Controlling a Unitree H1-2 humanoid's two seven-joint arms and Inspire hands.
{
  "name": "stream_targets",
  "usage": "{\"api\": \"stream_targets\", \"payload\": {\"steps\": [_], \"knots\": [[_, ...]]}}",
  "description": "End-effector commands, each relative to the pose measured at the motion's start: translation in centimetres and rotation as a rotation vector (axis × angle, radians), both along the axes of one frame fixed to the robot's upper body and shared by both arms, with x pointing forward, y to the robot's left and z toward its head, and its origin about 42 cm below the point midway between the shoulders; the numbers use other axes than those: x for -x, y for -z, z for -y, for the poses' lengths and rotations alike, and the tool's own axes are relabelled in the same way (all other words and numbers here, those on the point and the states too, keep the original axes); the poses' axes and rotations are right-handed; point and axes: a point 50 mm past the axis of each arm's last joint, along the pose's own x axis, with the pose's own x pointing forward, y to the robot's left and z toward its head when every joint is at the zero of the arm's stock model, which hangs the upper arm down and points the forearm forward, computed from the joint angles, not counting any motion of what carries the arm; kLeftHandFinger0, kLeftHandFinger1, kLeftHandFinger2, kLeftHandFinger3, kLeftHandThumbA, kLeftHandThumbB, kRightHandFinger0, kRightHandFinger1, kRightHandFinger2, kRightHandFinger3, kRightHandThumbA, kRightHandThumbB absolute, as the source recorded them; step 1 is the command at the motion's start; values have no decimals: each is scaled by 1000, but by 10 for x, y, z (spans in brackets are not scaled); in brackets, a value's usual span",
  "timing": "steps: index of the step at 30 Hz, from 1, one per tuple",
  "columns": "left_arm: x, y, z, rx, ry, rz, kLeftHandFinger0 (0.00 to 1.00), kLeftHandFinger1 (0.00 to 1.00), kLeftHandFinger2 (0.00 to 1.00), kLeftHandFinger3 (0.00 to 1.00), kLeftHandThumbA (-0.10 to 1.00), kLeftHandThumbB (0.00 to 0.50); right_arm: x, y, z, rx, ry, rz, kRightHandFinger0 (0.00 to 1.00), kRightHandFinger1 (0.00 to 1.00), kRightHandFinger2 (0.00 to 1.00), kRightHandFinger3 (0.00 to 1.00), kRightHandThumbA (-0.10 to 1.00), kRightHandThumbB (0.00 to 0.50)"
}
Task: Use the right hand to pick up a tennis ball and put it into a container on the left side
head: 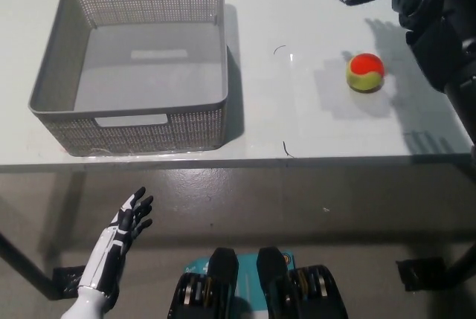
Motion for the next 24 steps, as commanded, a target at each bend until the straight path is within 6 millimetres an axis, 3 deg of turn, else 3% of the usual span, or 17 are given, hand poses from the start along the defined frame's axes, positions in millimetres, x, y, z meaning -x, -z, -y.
{"api": "stream_targets", "payload": {"steps": [1,15,24], "knots": [[1,-11,-5,9,14,59,1000,1000,1000,1000,1000,0,-4,-35,-7,-8,-10,9,1000,1000,1000,1000,749,500],[2,-11,-6,6,9,56,1000,1000,1000,1000,1000,2,-1,26,3,-75,5,-27,1000,1000,1000,1000,818,500],[1,-10,-6,21,8,58,1000,1000,1000,1000,990,0,3,51,1,-76,-1,-51,1000,1000,1000,1000,858,500]]}}
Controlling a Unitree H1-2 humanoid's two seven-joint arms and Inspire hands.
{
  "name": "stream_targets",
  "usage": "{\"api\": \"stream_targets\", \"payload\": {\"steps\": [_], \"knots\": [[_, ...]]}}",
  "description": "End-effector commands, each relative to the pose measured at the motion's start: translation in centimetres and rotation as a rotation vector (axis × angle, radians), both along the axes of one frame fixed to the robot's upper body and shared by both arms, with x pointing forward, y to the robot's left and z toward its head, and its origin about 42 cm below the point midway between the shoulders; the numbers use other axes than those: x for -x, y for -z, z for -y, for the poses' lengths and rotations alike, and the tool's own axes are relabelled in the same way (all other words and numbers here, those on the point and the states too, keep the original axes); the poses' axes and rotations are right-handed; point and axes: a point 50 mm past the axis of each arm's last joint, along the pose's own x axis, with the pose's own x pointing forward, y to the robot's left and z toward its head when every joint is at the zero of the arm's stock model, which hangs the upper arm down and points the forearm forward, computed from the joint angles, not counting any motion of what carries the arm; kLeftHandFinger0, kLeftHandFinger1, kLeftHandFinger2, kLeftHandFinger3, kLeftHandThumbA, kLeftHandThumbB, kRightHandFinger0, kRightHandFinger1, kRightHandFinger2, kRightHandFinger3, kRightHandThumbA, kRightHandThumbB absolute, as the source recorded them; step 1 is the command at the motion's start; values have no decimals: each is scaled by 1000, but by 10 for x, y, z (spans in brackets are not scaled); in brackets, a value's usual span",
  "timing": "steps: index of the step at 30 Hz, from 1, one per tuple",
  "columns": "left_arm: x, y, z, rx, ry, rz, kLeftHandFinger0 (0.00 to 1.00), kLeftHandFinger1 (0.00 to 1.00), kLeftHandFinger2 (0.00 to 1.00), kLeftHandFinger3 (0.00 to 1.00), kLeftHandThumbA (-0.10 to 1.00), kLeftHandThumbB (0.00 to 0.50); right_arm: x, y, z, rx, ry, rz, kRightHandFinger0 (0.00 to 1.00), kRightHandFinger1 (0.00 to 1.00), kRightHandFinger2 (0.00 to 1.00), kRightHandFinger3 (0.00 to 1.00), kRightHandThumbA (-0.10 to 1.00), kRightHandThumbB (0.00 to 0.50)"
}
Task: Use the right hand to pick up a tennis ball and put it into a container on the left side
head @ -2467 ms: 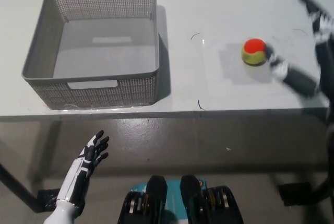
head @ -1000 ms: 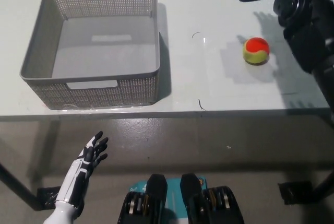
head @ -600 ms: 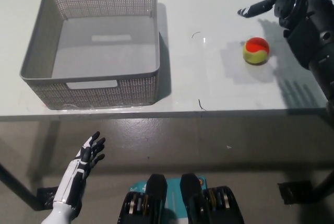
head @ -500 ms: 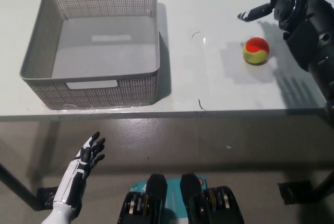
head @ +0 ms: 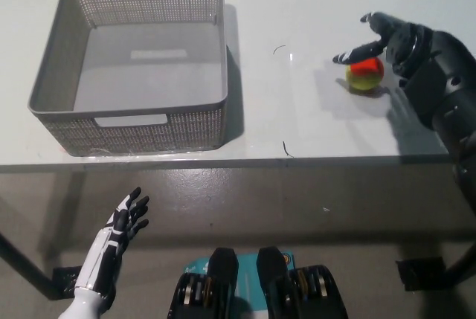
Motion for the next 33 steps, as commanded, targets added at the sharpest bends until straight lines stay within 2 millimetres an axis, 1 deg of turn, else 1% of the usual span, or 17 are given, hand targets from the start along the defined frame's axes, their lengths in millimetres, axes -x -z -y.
{"api": "stream_targets", "payload": {"steps": [1,2,5,9,12,15,16,20,23,30,33], "knots": [[0,-11,-4,10,17,60,1000,1000,1000,1000,991,0,-6,-27,-10,-21,-38,110,1000,1000,1000,1000,858,500],[0,-11,-4,10,16,58,1000,1000,1000,1000,996,6,-6,-24,-10,-37,-36,104,1000,1000,1000,1000,836,500],[1,-11,-4,7,18,57,1000,1000,1000,1000,998,0,-5,-20,-11,-36,-35,77,1000,1000,1000,1000,859,500],[1,-11,-4,5,16,56,1000,1000,1000,1000,1000,4,-4,-17,-12,-35,-32,61,1000,1000,1000,1000,828,500],[1,-11,-4,16,9,45,1000,1000,1000,1000,998,9,-3,-12,-13,-12,-32,58,1000,1000,1000,1000,829,500],[1,-11,-4,14,8,48,1000,1000,1000,1000,998,4,-2,-6,-13,-9,-36,51,1000,1000,1000,1000,822,500],[1,-11,-4,15,11,49,1000,1000,1000,1000,998,1,-1,-4,-13,-3,-37,47,1000,1000,1000,1000,813,492],[3,-10,-5,19,4,53,1000,1000,1000,1000,1000,6,0,3,-17,0,-40,43,1000,1000,1000,1000,774,497],[2,-11,-5,18,2,60,1000,1000,1000,1000,1000,0,1,7,-18,11,-40,37,1000,1000,1000,1000,765,500],[2,-11,-6,22,5,70,1000,1000,1000,1000,993,3,3,13,-17,21,-33,19,1000,1000,1000,1000,786,499],[2,-10,-6,17,1,68,1000,1000,1000,1000,971,12,4,18,-16,40,-39,1,1000,1000,1000,1000,819,500]]}}
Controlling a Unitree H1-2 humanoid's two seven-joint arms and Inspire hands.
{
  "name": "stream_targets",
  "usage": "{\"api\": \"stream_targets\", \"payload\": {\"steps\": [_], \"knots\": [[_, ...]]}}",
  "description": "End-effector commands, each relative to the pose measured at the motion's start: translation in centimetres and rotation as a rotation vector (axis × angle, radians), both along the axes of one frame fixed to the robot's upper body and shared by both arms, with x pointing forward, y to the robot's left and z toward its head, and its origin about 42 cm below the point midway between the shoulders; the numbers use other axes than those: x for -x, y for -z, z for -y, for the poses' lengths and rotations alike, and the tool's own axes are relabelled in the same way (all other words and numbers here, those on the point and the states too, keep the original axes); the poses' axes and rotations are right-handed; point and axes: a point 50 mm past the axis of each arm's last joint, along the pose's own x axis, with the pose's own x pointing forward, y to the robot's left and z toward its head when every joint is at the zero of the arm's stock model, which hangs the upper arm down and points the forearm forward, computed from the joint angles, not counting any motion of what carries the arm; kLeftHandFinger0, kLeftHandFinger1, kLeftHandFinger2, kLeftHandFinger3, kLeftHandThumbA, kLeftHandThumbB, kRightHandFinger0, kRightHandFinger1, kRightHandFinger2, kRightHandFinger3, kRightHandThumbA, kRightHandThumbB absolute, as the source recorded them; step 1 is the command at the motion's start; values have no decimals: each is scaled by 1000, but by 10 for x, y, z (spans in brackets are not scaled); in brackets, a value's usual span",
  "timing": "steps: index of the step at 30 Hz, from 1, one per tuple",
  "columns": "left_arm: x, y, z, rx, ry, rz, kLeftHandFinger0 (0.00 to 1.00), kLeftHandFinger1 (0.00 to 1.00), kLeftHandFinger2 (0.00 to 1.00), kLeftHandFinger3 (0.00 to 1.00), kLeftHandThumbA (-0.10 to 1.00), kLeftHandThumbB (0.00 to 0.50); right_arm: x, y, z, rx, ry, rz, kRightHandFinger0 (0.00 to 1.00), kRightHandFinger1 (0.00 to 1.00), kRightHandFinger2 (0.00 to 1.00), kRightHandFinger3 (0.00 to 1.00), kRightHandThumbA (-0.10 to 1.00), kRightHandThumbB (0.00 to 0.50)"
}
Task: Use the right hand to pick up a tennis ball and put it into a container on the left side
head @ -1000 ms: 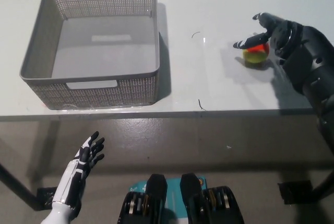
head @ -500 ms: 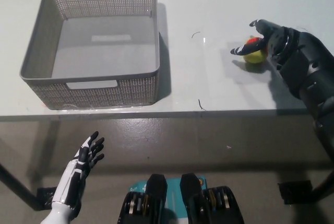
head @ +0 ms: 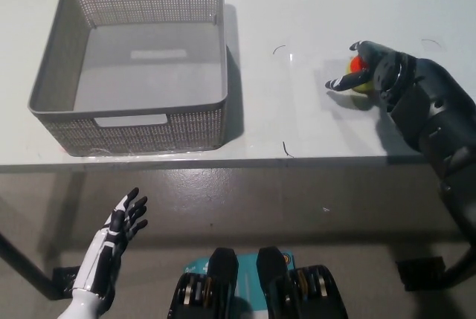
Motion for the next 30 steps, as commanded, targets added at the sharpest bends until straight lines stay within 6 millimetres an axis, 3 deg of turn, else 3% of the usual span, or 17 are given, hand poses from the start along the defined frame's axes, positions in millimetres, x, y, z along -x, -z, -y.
{"api": "stream_targets", "payload": {"steps": [1,13,16,20,22,24,25,26,28,29,30], "knots": [[0,-11,-4,-5,5,66,1000,1000,1000,1000,966,12,-5,-15,-4,16,-19,42,1000,1000,1000,1000,820,500],[-3,-15,-10,10,-1,86,1000,1000,1000,1000,944,15,-1,-2,1,38,-15,30,1000,1000,1000,1000,817,500],[-3,-16,-11,13,-5,92,1000,1000,1000,1000,941,7,0,1,5,42,-3,31,1000,1000,1000,1000,794,460],[-4,-16,-11,16,-5,98,1000,1000,1000,1000,944,0,4,13,15,14,63,39,1000,1000,1000,1000,662,419],[-3,-16,-11,22,-9,95,1000,1000,1000,1000,946,3,6,18,19,58,103,33,1000,1000,1000,1000,691,439],[-4,-16,-11,25,-15,96,1000,1000,1000,1000,948,8,8,24,23,42,139,87,927,1000,1000,1000,464,402],[-4,-16,-11,28,-16,97,1000,1000,1000,1000,951,10,8,24,23,21,150,121,580,765,921,1000,137,222],[-5,-16,-11,35,-19,96,1000,1000,1000,1000,952,10,10,29,24,-48,183,197,300,415,543,1000,-29,300],[-5,-17,-12,39,-25,103,1000,1000,1000,1000,957,5,11,31,24,-118,198,265,9,121,320,1000,-99,256],[-6,-18,-12,37,-27,103,1000,1000,1000,1000,969,7,14,37,26,-207,230,315,100,267,458,1000,-100,224],[-5,-18,-14,36,-31,105,1000,1000,1000,1000,974,5,15,39,24,-241,239,345,263,428,570,1000,-100,235]]}}
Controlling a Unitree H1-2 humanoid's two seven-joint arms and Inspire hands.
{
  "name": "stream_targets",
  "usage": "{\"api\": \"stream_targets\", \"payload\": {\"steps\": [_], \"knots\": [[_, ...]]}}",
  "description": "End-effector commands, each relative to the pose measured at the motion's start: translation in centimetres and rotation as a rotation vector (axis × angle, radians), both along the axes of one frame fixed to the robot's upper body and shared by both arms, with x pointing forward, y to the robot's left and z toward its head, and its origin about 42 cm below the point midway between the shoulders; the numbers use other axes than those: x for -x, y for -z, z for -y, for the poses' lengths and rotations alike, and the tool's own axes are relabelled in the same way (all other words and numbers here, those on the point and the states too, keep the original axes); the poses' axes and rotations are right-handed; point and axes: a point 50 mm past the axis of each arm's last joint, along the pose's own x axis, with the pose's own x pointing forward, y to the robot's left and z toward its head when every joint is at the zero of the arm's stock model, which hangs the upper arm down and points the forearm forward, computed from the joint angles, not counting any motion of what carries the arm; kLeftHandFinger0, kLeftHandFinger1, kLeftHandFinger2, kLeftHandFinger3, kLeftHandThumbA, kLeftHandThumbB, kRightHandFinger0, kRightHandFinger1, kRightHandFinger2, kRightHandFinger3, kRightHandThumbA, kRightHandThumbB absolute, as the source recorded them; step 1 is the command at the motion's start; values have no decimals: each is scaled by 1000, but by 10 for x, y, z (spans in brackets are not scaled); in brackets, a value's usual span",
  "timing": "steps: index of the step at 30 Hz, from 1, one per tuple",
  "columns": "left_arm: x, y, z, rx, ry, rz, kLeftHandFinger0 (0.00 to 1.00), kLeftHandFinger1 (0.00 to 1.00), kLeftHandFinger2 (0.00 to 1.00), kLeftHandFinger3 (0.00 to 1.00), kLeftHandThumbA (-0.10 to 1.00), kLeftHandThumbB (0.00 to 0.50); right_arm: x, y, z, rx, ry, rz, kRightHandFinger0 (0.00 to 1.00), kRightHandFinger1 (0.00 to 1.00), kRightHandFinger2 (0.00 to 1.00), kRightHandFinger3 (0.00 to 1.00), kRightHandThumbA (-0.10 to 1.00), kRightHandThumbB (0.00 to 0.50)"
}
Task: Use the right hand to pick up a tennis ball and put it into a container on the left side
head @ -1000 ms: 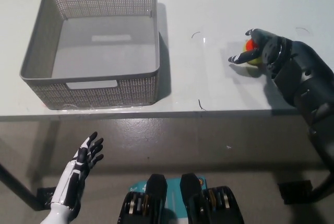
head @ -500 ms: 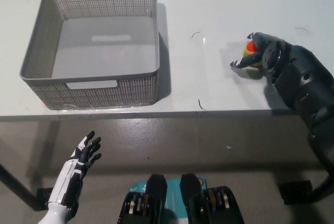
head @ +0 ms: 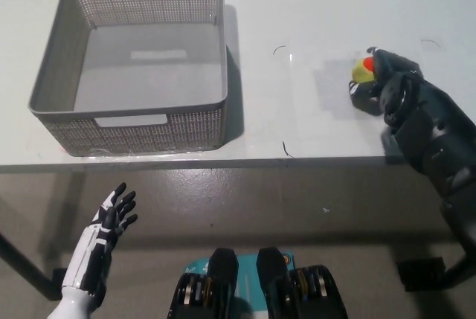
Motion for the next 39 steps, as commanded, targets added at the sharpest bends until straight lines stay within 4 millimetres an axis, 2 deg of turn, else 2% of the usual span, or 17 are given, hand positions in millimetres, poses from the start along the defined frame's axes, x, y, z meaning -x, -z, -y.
{"api": "stream_targets", "payload": {"steps": [1,2,3,5,6,8,9,12,14,16,18,19,20,21,22,23,39], "knots": [[-3,-16,-5,5,0,81,1000,1000,1000,1000,991,11,6,7,5,-243,125,272,335,438,515,860,-100,231],[-3,-16,-5,3,-2,79,1000,1000,1000,1000,1000,15,7,9,4,-279,141,294,177,257,371,599,-100,222],[-4,-16,-5,5,-3,78,1000,1000,1000,1000,1000,8,9,11,4,-330,159,320,66,170,281,446,-100,216],[-4,-16,-5,5,-6,80,1000,1000,1000,1000,1000,6,10,12,2,-433,197,351,38,142,231,362,-100,218],[-4,-16,-5,1,-8,82,1000,1000,1000,1000,1000,2,10,13,1,-495,221,368,2,105,234,386,-100,221],[-5,-15,-6,7,-9,85,1000,1000,1000,1000,1000,0,11,12,-2,-576,260,407,77,168,311,457,-100,243],[-5,-15,-6,5,-10,90,1000,1000,1000,1000,1000,0,10,10,-3,-609,282,418,27,76,255,466,-100,260],[-5,-17,-6,-1,-11,87,1000,1000,1000,1000,1000,0,9,7,-7,-779,334,426,0,34,443,601,-100,239],[-5,-17,-7,-6,-8,92,1000,1000,1000,1000,1000,0,8,3,-9,-906,339,451,0,163,667,611,-100,217],[-5,-17,-7,-5,-11,87,1000,1000,1000,1000,1000,0,6,-2,-12,-961,349,454,9,303,763,626,-100,225],[-5,-19,-11,-7,-20,87,1000,1000,1000,1000,1000,1,4,-9,-21,-1009,338,466,33,368,772,639,-100,217],[-6,-20,-11,-6,-22,89,1000,1000,1000,1000,1000,1,2,-14,-24,-1052,338,478,356,445,765,653,-100,211],[-5,-19,-10,-1,-23,90,1000,1000,1000,1000,1000,1,1,-17,-27,-1111,337,483,291,330,696,637,-100,193],[-4,-18,-11,3,-23,87,1000,1000,1000,1000,1000,1,1,-19,-29,-1158,332,486,241,324,691,635,-100,194],[-4,-18,-11,3,-22,86,1000,1000,1000,1000,1000,4,-1,-23,-32,-1183,325,490,72,280,676,612,-100,185],[-3,-17,-11,2,-25,83,1000,1000,1000,1000,1000,9,-2,-28,-36,-1233,311,490,3,260,672,607,-100,180],[1,-13,-12,-8,-25,71,1000,1000,1000,1000,1000,3,-7,-92,-123,-1718,104,430,0,328,737,714,-100,161]]}}
